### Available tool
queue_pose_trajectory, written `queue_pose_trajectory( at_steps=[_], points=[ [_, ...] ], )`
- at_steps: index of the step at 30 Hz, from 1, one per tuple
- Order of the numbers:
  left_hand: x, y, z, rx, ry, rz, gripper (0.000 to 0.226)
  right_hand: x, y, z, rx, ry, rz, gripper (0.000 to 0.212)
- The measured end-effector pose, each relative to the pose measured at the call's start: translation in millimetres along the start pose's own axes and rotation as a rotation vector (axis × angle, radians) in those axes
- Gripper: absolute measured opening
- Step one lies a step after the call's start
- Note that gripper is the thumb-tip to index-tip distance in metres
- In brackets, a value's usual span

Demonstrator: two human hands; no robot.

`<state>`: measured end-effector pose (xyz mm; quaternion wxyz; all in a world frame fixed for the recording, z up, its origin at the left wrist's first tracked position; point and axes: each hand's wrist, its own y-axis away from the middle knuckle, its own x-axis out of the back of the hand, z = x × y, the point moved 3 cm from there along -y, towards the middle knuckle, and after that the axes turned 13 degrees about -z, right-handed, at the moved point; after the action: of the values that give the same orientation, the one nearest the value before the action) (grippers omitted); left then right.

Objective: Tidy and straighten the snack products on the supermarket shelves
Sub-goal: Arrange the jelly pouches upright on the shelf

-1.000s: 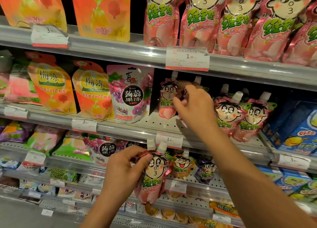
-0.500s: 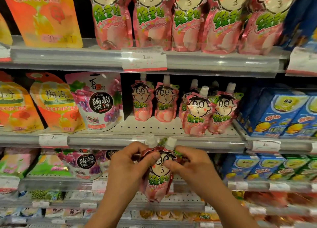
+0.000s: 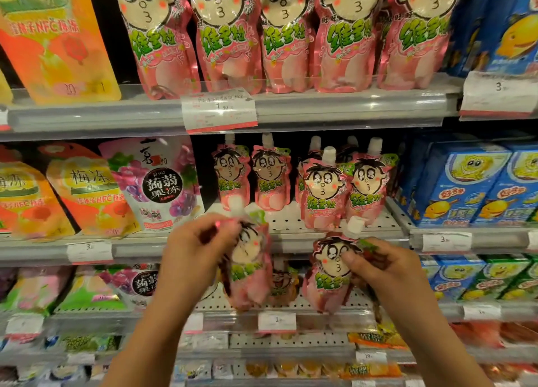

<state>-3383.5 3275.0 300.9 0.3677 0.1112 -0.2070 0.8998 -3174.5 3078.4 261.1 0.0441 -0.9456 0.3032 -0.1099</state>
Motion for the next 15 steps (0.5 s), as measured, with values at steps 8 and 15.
queue_pose_trajectory(
  at_steps=[8,15],
  points=[
    [46,-65,13,-0.058,0.137,0.184,0.018,-4,1,7,0.005,-0.086,0.058,0.016],
    [35,-94,-22,0.042,0.180,0.142,0.015,-8,0,4,0.002,-0.158,0.055,0.011]
  ],
)
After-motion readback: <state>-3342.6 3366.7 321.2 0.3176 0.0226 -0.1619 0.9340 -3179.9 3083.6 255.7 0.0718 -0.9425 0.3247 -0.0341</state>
